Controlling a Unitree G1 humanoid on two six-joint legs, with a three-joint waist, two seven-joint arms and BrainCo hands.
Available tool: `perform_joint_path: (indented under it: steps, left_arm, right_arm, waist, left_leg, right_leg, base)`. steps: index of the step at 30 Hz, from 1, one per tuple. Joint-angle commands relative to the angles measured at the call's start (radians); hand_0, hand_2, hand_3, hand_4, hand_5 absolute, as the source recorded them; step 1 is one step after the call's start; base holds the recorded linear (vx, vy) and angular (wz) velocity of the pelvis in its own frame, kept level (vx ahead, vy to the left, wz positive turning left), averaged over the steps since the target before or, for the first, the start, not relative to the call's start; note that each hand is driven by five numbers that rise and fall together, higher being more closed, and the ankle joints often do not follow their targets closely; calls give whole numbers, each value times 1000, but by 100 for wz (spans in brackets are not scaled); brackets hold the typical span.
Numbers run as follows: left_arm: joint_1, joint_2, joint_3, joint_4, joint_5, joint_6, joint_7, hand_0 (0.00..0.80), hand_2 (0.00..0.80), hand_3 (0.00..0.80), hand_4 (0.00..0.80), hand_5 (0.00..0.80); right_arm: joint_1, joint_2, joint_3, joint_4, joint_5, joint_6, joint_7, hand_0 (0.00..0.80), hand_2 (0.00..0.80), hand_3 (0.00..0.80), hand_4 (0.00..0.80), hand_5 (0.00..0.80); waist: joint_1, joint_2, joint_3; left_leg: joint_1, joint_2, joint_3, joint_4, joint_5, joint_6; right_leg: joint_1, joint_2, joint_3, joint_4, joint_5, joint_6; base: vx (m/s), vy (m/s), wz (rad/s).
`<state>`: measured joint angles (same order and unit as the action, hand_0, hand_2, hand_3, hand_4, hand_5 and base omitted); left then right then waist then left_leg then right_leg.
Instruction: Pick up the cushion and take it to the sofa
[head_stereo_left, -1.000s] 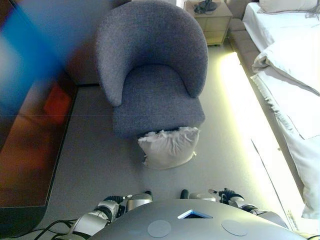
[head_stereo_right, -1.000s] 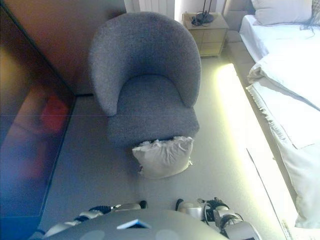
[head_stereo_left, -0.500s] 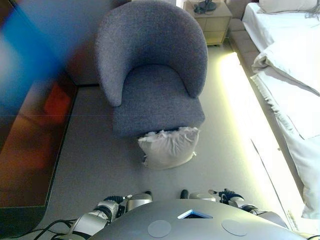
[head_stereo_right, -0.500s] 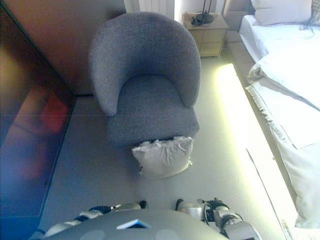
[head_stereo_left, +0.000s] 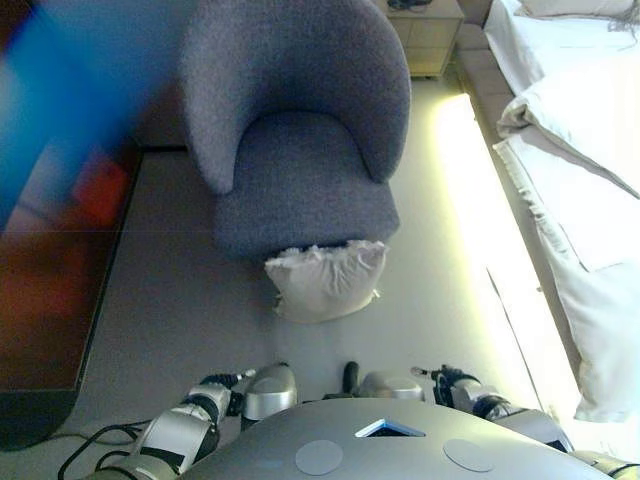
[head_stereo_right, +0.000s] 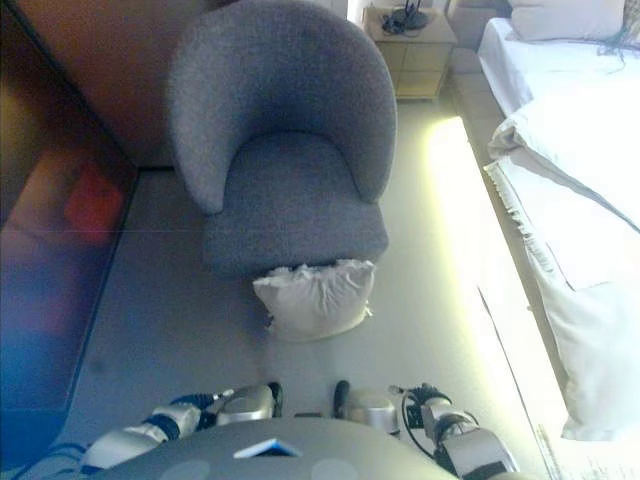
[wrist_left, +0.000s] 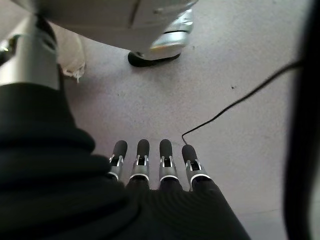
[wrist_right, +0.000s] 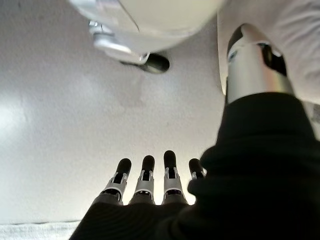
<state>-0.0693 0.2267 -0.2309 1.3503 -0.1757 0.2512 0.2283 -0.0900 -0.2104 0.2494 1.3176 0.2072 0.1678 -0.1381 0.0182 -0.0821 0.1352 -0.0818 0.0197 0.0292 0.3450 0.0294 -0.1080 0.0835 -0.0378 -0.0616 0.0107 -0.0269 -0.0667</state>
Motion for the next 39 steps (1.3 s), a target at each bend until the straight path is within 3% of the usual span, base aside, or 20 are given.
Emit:
perform_joint_path:
  steps: [1,3,5,10,16,19,20,22,26,28,29,33,37,39]
  left_arm:
    - [26,-41,15,27,-39,-1,-3,0,0,0,0,0]
    - [38,-43,21,25,-22,-2,-6,0,0,0,0,0]
    - [46,-44,12,28,-2,-9,-10,0,0,0,0,0]
    - [58,-47,3,30,-44,1,-5,0,0,0,0,0]
    - [44,-45,-7,32,-42,12,-5,0,0,0,0,0]
    - [32,-22,-16,15,-18,29,-23,0,0,0,0,0]
    - [29,-14,-19,16,-8,28,-33,0,0,0,0,0]
    - [21,-1,-17,16,2,31,-38,0,0,0,0,0]
    - [-8,15,-20,17,2,33,-65,0,0,0,0,0]
    - [-38,20,-25,15,-13,47,-62,0,0,0,0,0]
    - [-45,23,-25,14,-20,50,-59,0,0,0,0,0]
    - [-45,28,-22,18,-31,46,-48,0,0,0,0,0]
    - [-31,27,-12,28,-37,15,-29,0,0,0,0,0]
    - [-24,22,-3,29,-47,-1,-6,0,0,0,0,0]
  right_arm:
    - [-8,-17,18,32,-30,12,14,0,0,0,0,0]
    - [-2,-15,8,36,-32,2,9,0,0,0,0,0]
    - [2,-16,7,40,-21,-5,2,0,0,0,0,0]
    - [0,-23,11,50,-36,10,10,0,0,0,0,0]
    - [10,-8,-3,63,-55,-11,-1,0,0,0,0,0]
    - [8,10,-3,40,-20,-24,-21,0,0,0,0,0]
    - [6,16,-9,29,-1,-27,-45,0,0,0,0,0]
    - [5,17,-22,20,18,-22,-65,0,0,0,0,0]
    - [-2,4,-34,21,31,-18,-67,0,0,0,0,0]
    - [-7,-10,-31,7,31,-15,-63,0,0,0,0,0]
    - [-10,-13,-27,-1,31,-14,-60,0,0,0,0,0]
    - [-8,-13,-32,-18,36,-20,-63,0,0,0,0,0]
    - [-1,-12,-41,-10,8,-22,-56,0,0,0,0,0]
    - [2,-14,-44,0,-24,-25,-38,0,0,0,0,0]
  waist:
    - [30,21,20]
    - [47,42,19]
    - [78,59,13]
    - [97,63,-5]
    - [89,56,-38]
    - [88,31,-65]
    - [78,41,-69]
    - [57,58,-68]
    - [25,57,-52]
    - [15,71,-28]
    - [13,71,-19]
    - [5,63,-11]
    - [-4,59,-18]
    - [-3,53,-21]
  left_leg:
    - [-90,-14,50,-25,50,101]
    - [-109,2,93,-140,111,74]
    - [-140,9,68,-258,192,50]
    - [-138,24,37,-349,217,39]
    - [-136,-3,65,-277,130,94]
    - [-118,-41,78,-281,108,139]
    - [-84,-39,76,-298,98,153]
    - [-26,-32,68,-319,79,165]
    - [49,-34,69,-343,54,160]
    - [102,-7,72,-368,36,134]
    - [113,5,77,-375,28,123]
    - [121,43,77,-378,17,90]
    - [126,86,61,-374,16,64]
    - [120,115,64,-354,20,44]
  right_leg:
    - [55,46,52,21,18,51]
    - [108,65,53,-6,-5,54]
    - [171,72,75,-32,-32,57]
    - [226,46,106,-47,-68,68]
    - [222,12,97,73,-125,90]
    - [180,-14,88,235,3,152]
    - [122,-6,75,365,62,180]
    - [12,11,49,510,111,199]
    - [-91,-56,-44,417,102,201]
    - [-154,-151,-122,308,114,188]
    - [-160,-185,-135,261,129,190]
    - [-133,-245,-95,108,168,210]
    - [-98,-249,-46,41,147,231]
    - [-75,-245,-53,19,132,242]
  base:
    - [218,26,-22]
    - [302,46,-7]
    - [365,77,-4]
    - [308,118,-12]
    - [302,145,-39]
    - [207,93,-7]
    - [225,120,1]
    - [220,94,4]
    - [137,-37,4]
    - [27,-205,-10]
    - [-9,-247,-5]
    - [16,-249,-6]
    - [38,-200,-7]
    - [74,-203,0]
